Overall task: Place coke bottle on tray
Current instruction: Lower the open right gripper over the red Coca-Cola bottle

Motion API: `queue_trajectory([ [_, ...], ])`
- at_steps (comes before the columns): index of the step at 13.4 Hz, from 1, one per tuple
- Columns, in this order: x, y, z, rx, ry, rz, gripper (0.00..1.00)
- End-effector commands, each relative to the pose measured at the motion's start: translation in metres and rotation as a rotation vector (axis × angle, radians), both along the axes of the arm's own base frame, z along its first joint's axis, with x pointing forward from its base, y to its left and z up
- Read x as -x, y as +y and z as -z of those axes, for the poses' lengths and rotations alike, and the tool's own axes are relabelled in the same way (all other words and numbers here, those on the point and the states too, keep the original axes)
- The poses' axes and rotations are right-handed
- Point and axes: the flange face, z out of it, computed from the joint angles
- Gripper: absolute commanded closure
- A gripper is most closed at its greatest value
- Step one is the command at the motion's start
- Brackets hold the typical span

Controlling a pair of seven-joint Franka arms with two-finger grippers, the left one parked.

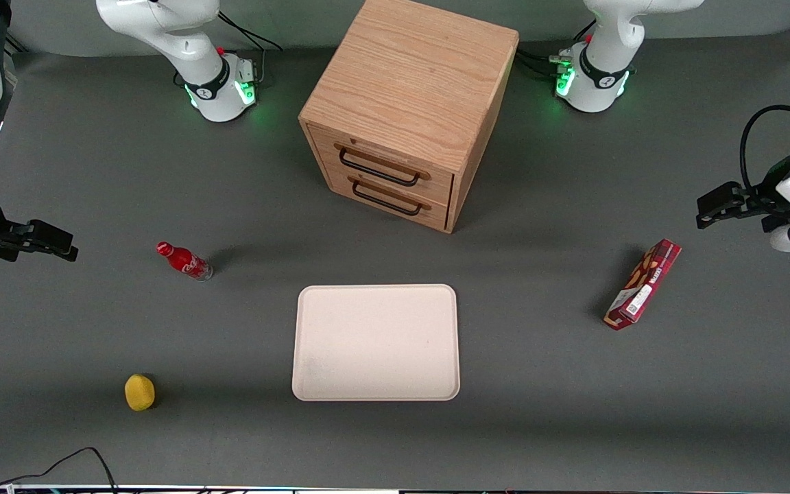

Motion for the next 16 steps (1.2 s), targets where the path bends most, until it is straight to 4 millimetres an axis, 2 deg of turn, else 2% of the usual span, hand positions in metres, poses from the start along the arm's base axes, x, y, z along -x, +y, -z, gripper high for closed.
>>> queue_trajectory([
  [1,-0.001,0.0,0.007,-0.007,0.012,0.015,0.0],
  [3,-0.003,0.002,0.041,-0.008,0.032,0.005,0.0],
  [6,0.004,0.001,0.1,-0.011,0.015,-0.031,0.0],
  [9,0.024,-0.001,0.15,-0.018,-0.011,-0.061,0.0],
  [11,0.043,-0.001,0.176,-0.021,-0.03,-0.063,0.01],
  [12,0.051,0.002,0.189,-0.025,-0.012,-0.066,0.06],
  [13,0.061,0.008,0.197,-0.03,0.005,-0.076,0.09],
  [16,0.083,0.018,0.221,-0.049,0.005,-0.078,0.09],
])
